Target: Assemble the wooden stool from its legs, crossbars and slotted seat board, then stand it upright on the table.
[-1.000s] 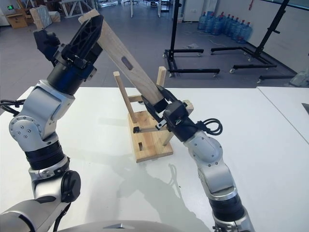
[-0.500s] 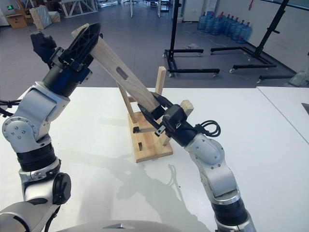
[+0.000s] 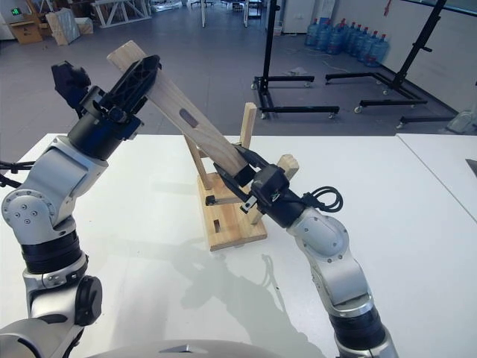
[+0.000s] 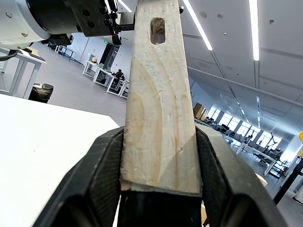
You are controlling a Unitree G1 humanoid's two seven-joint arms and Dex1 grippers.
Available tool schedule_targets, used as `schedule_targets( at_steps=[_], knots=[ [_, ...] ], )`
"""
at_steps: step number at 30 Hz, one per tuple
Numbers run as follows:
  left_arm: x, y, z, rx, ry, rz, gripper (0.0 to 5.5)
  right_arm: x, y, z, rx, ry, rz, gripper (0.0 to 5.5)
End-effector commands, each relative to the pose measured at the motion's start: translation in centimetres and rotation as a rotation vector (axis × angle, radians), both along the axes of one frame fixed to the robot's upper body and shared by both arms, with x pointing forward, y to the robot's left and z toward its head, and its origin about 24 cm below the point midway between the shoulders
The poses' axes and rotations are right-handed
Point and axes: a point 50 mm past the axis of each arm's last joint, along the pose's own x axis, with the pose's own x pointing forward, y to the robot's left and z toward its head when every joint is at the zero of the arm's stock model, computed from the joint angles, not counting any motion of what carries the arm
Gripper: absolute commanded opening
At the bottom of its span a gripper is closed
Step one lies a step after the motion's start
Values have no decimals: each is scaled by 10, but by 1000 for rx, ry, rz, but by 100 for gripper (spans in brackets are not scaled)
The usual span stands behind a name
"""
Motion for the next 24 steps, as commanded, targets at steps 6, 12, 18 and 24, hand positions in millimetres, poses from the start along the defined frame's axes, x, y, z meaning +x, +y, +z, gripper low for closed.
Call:
schedule_targets(
  at_steps=[6,12,18,24],
  knots=[
    [31,31,14,31,13,405,108,5,-2,-7,52,96,-26,307],
    [33,80,51,-15,-100,672,108,19,-8,55,441,112,-7,307],
    [36,107,38,242,-106,942,108,55,-74,76,503,145,-408,307],
    [38,96,5,500,-92,982,108,48,-79,-4,306,411,-566,307]
  ],
)
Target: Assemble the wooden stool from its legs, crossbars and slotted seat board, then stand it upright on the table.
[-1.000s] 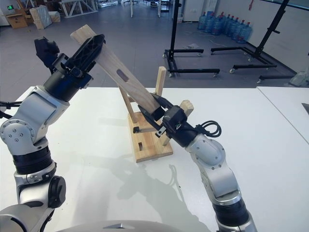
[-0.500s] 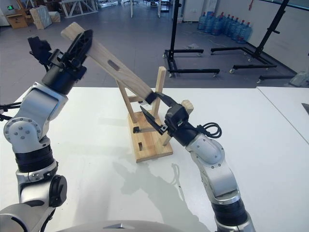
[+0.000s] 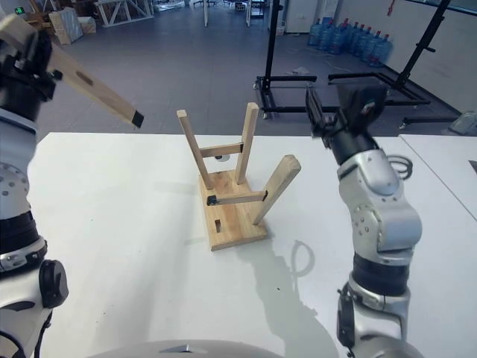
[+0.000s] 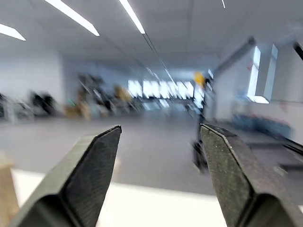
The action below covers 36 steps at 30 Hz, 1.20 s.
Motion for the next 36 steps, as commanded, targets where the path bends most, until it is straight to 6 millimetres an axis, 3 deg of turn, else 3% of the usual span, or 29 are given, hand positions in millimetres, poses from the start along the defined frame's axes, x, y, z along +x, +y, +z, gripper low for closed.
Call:
schedule_targets(
  at_steps=[1,5,8,10,14,17,19,27,36],
  knots=[
    [1,-8,-12,69,47,7,108,-15,25,-41,20,143,103,307],
    [3,-19,-22,64,81,-28,108,-32,59,-49,52,156,252,307],
    [6,-27,-31,77,115,-50,108,-42,74,-49,47,179,414,307],
    [6,-31,-34,89,127,-71,108,-42,71,-47,37,177,441,307],
    [6,-28,-37,94,139,-70,108,-39,53,-18,135,84,572,307],
    [4,-30,-38,121,137,-111,108,-46,49,7,286,26,748,307],
    [4,-28,-39,117,145,-113,108,-53,50,12,313,43,865,307],
    [5,-35,-40,133,138,-180,108,-62,54,-22,-93,249,977,307],
    [7,-42,-45,132,155,-213,108,-58,63,-33,-183,231,1038,307]
  ],
)
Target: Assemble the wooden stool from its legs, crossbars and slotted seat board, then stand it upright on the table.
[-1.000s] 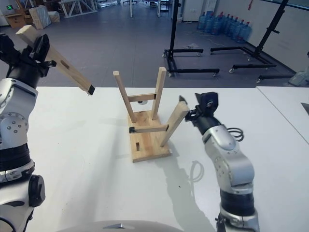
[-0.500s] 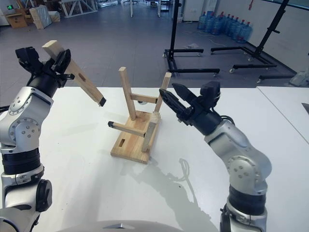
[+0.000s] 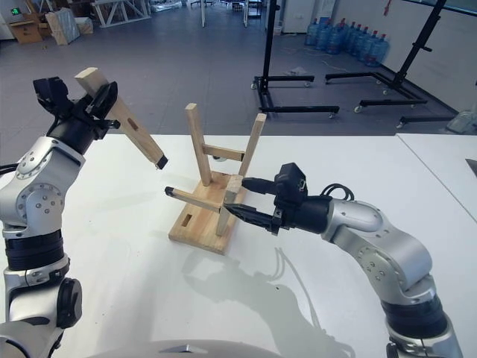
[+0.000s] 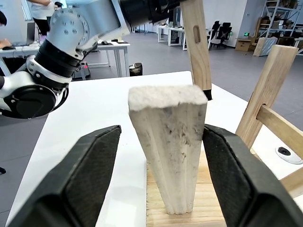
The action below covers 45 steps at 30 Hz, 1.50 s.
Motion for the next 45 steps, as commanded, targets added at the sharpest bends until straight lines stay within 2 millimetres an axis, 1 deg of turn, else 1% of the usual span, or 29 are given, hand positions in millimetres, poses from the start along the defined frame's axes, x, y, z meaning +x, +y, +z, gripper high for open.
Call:
schedule_targets(
  at_steps=[1,4,10,13,14,17,19,22,27,32,38,40,42,44,45],
  knots=[
    [1,-6,0,6,7,-33,108,4,2,-3,-13,-36,-14,307],
    [1,-8,-2,10,17,-44,108,6,5,-8,-23,-62,-49,307],
    [-5,-8,-12,12,67,-51,108,2,11,-12,18,-76,-75,208],
    [-13,-14,-25,2,125,-77,108,-3,14,-16,38,-63,-89,205],
    [-18,-16,-31,-60,163,-97,108,-5,15,-16,47,-58,-101,205],
    [-31,-7,-52,-159,287,-81,108,-12,14,-20,71,-35,-138,205],
    [-33,-1,-61,-192,345,-56,108,-15,14,-22,89,-20,-153,205],
    [-33,-2,-67,-237,390,-62,108,-16,15,-21,99,-15,-155,205],
    [-35,-9,-76,-372,442,-67,108,-16,16,-22,103,-10,-157,205],
    [-37,-5,-77,-291,454,-41,108,-17,18,-24,100,-6,-150,205],
    [-37,0,-72,-139,398,-23,108,-18,18,-24,100,-6,-155,205],
    [-38,-3,-70,-107,365,-39,108,-18,19,-25,101,-6,-155,205],
    [-39,-10,-74,-81,342,-61,108,-19,20,-25,103,-6,-158,205],
    [-42,-17,-79,-107,297,-72,108,-19,21,-25,105,-6,-159,205],
    [-43,-19,-81,-147,277,-74,108,-19,21,-26,105,-6,-158,205]
  ],
)
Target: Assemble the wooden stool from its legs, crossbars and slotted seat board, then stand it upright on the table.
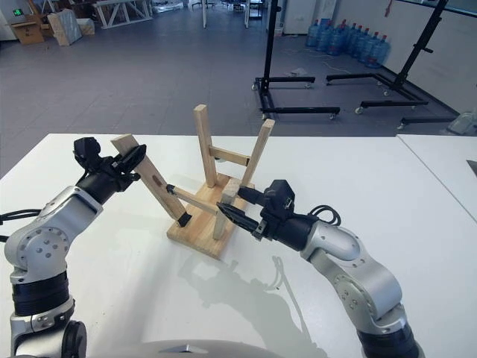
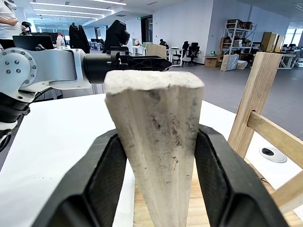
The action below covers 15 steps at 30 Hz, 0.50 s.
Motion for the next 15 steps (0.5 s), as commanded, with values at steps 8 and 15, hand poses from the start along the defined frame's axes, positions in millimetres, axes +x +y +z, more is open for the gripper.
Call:
schedule_targets(
  at_steps=[8,15],
  knots=[
    [-7,-1,-17,32,-59,27,108,-5,5,-5,5,23,10,205],
    [-18,-7,-26,72,-43,-33,108,-6,9,-4,42,43,4,205]
  ],
)
